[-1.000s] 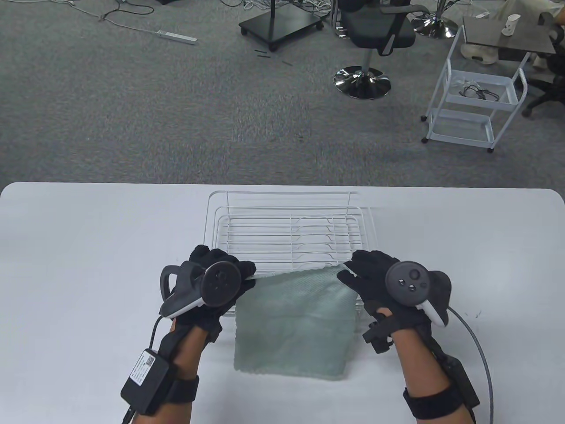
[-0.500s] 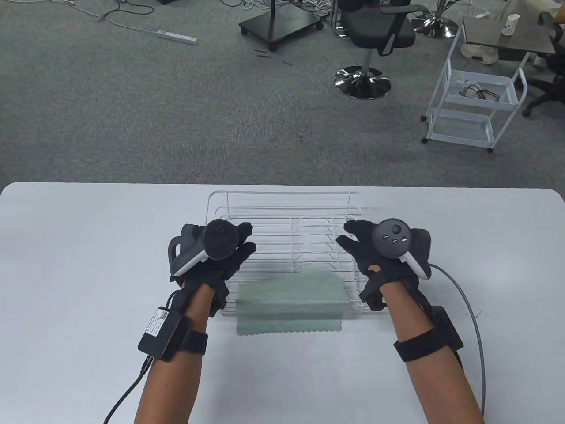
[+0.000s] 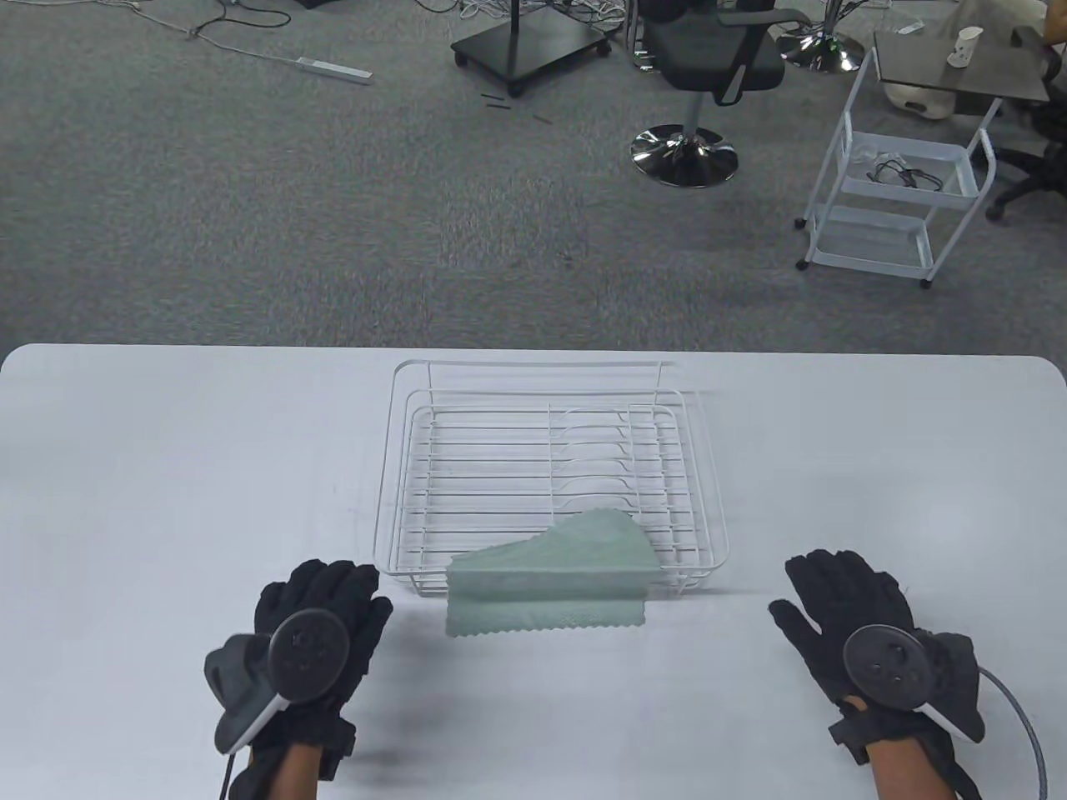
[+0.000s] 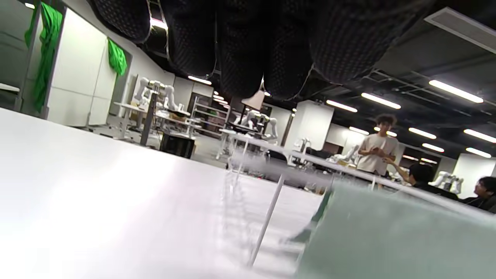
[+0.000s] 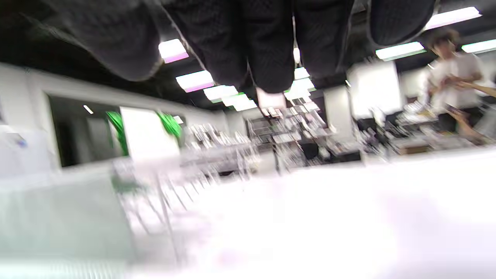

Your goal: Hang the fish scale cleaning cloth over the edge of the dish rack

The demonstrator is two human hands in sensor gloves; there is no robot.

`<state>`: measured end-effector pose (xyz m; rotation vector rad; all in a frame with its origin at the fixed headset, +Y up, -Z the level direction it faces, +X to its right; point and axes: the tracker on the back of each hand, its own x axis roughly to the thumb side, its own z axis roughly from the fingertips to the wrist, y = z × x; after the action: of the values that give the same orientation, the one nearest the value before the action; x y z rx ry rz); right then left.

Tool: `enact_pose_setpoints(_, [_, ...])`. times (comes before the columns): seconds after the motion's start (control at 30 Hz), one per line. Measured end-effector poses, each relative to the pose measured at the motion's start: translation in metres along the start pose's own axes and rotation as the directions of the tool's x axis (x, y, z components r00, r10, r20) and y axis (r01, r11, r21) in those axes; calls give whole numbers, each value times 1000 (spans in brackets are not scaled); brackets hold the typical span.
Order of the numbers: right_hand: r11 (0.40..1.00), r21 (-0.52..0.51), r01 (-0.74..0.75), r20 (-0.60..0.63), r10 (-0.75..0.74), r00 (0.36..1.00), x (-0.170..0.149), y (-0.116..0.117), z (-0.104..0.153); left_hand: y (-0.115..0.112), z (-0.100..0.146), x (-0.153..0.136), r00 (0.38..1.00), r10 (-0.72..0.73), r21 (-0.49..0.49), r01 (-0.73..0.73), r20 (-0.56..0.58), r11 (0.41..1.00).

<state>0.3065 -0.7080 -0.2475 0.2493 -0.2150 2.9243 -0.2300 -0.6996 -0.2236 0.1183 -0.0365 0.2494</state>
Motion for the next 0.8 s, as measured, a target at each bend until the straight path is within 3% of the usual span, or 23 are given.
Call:
enact_pose_setpoints(0.13, [996, 72, -43, -45, 46, 998, -13, 45, 8, -42, 7, -5, 1000, -3, -141, 3, -3, 990])
enact_pose_setpoints(0.2, [966, 257, 38, -142, -1, 990, -16, 50, 4, -46, 8, -4, 1000, -14, -226, 11, -14, 974])
enact_pose_setpoints(0.27, [986, 164, -26, -75, 39, 996, -16, 53, 3, -50, 9, -4, 999, -52, -185, 51, -5, 981])
enact_pose_setpoints(0.33, [971, 238, -21, -99, 46, 994, -14, 56, 3, -53, 9, -2, 999, -47, -236, 44, -7, 971])
enact_pose_setpoints(0.5, [980, 196, -28, -79, 44, 996, -9, 57, 2, -54, 9, -4, 999, -41, -223, 37, -13, 974])
enact_pose_setpoints(0.8, [993, 118, -15, -105, 28, 994, -13, 50, 7, -58, 5, -2, 999, -49, -281, 49, 7, 959])
